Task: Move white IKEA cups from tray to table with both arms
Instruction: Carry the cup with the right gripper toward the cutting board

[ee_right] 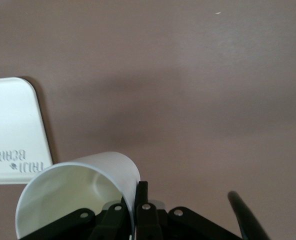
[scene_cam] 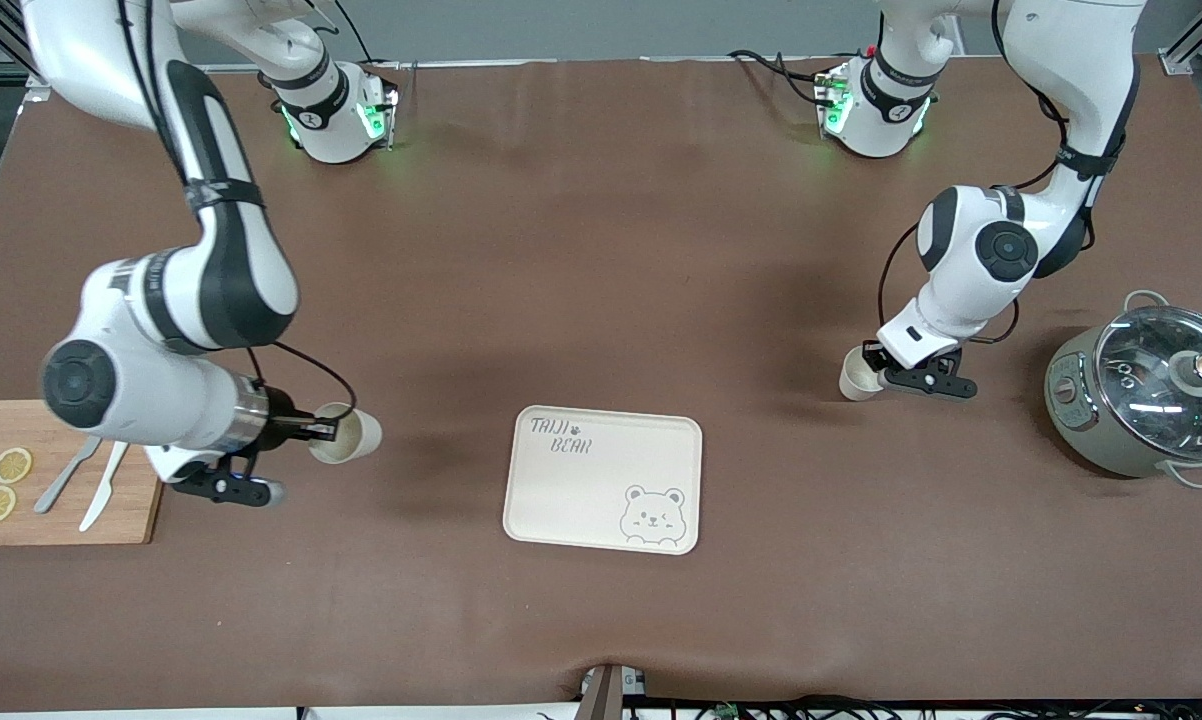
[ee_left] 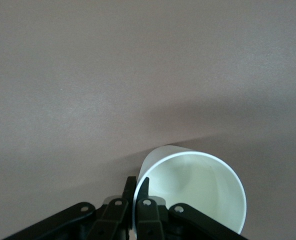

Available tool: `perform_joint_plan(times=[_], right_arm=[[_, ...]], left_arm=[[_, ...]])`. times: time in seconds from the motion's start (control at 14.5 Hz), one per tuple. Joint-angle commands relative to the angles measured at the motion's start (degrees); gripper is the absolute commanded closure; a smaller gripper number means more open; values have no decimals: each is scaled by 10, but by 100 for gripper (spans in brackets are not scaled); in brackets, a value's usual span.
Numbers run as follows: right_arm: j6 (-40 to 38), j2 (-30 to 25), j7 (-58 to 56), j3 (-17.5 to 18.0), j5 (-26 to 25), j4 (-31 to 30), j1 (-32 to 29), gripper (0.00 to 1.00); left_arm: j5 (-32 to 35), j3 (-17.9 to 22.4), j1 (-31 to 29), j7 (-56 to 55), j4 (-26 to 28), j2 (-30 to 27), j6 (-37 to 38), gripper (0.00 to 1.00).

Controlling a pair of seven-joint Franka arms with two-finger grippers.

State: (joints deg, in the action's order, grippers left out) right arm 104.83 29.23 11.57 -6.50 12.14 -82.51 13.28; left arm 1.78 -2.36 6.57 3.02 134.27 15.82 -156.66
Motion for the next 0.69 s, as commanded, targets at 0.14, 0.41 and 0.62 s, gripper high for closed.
perform_joint_plan(times=[0.14, 0.41, 0.62], right_arm=[[13, -31, -175, 8, 5, -59, -77, 100], [117, -29, -284, 8, 5, -128, -112, 100], [192, -27, -287, 9, 5, -174, -106, 100]], left_arm=[[-10, -6, -6, 15, 2, 11, -28, 100], [-10, -7, -5, 34, 2, 9, -28, 0], [-11, -7, -5, 30, -1, 0, -22, 0]])
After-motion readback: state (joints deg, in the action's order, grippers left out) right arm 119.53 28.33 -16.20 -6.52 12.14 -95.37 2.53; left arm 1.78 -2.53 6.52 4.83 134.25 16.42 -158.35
